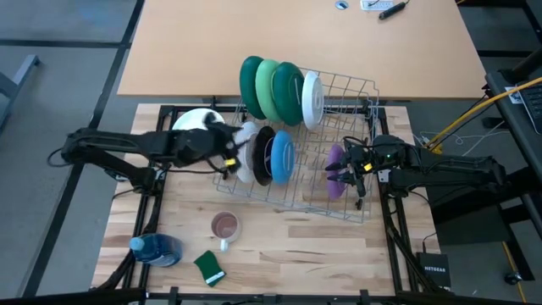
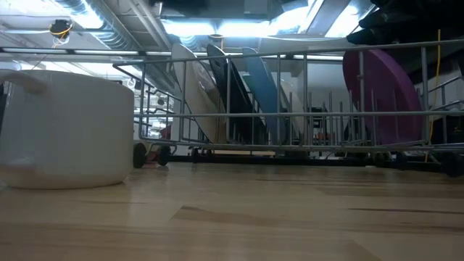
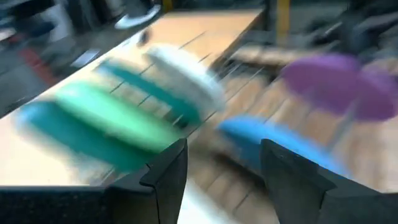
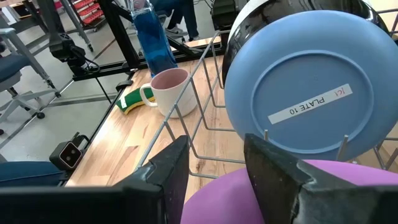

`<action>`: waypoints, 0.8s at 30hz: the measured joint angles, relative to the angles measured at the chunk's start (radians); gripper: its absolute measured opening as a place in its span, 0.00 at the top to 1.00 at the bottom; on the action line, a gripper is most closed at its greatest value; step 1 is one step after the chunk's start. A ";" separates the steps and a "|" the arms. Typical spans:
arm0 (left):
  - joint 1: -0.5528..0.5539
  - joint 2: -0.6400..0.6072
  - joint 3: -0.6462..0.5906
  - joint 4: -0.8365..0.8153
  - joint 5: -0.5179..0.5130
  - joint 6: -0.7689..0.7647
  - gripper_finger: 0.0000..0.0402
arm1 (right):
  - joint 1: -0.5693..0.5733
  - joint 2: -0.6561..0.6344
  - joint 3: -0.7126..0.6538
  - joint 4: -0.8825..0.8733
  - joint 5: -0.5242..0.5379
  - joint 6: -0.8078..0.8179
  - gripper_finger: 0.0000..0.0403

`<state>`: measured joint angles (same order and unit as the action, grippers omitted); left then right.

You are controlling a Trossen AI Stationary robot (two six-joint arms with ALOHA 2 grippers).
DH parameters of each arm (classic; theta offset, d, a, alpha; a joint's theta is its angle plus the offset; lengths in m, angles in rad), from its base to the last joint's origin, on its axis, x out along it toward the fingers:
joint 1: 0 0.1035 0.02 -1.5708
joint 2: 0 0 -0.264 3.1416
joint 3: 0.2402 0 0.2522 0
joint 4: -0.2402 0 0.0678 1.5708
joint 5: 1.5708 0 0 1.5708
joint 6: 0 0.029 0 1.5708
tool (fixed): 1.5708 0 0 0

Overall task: Sort dishes
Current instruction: Put the white plate into the dishwasher rack

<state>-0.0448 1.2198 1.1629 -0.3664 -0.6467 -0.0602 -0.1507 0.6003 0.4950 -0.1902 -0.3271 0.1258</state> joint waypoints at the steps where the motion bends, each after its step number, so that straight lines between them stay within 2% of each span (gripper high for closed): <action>1: 0.000 -0.021 0.000 -0.064 -0.035 -0.020 0.53 | 0.000 0.000 0.000 0.000 0.000 0.000 0.60; 5: 0.005 -0.097 0.000 -0.317 -0.115 -0.178 0.53 | 0.000 0.000 0.000 0.000 0.000 0.000 0.60; 10: 0.040 -0.150 0.000 -0.638 -0.116 -0.512 0.53 | 0.000 0.000 0.000 0.000 0.000 -0.001 0.60; 14: 0.062 -0.152 -0.006 -0.871 -0.117 -0.641 0.53 | 0.000 0.000 0.000 -0.001 0.000 -0.001 0.60; 19: 0.068 -0.150 -0.088 -0.914 -0.111 -0.658 0.53 | 0.000 0.000 0.001 -0.002 0.000 -0.001 0.60; 24: 0.067 -0.149 -0.188 -0.865 -0.042 -0.613 0.53 | 0.000 0.000 0.001 -0.002 0.000 -0.001 0.60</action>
<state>0.0223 1.0706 0.9751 -1.2318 -0.6889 -0.6731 -0.1507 0.6003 0.4957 -0.1925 -0.3267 0.1253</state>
